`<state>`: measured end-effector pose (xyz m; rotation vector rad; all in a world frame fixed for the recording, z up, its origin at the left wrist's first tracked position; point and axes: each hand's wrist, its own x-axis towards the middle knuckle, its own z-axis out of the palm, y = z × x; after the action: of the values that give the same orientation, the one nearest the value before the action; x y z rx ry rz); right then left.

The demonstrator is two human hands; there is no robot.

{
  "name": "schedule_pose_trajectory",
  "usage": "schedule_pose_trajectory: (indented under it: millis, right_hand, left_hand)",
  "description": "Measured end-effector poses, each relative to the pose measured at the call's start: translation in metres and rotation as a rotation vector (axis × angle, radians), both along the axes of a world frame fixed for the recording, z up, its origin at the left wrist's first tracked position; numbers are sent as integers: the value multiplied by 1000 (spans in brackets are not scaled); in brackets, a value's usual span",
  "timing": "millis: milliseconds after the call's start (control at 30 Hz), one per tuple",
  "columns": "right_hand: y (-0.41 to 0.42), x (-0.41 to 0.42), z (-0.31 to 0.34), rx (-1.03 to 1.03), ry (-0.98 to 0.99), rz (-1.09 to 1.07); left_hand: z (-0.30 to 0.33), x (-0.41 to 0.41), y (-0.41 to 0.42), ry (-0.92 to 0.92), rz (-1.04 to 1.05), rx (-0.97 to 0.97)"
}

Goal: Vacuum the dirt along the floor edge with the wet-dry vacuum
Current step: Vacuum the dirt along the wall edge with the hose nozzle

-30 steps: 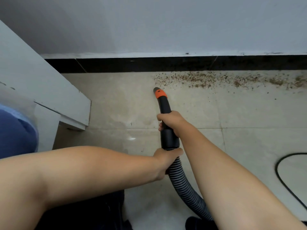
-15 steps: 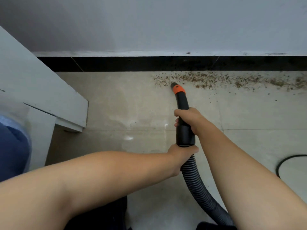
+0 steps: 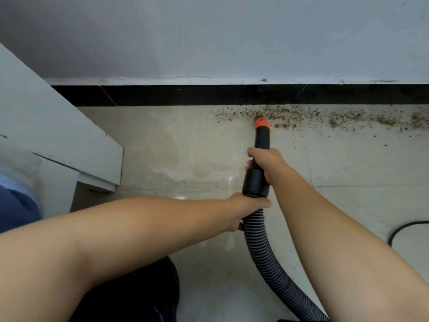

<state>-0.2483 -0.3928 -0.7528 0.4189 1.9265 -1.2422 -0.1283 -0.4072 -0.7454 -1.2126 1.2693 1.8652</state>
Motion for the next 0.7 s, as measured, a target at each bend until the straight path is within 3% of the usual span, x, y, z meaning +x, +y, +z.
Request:
schedule_pose_trajectory:
  millis: [167, 433, 567, 700]
  right_hand:
    - [4, -15, 2, 6, -8, 27]
    - [-38, 29, -3, -85, -67, 335]
    - [-35, 25, -4, -86, -36, 258]
    - [-13, -2, -6, -34, 26, 34]
  left_hand:
    - [4, -14, 7, 4, 55, 19]
    - [-15, 21, 2, -84, 259, -43]
    - [-17, 16, -2, -83, 250, -69]
    - [-11, -7, 0, -34, 122, -57]
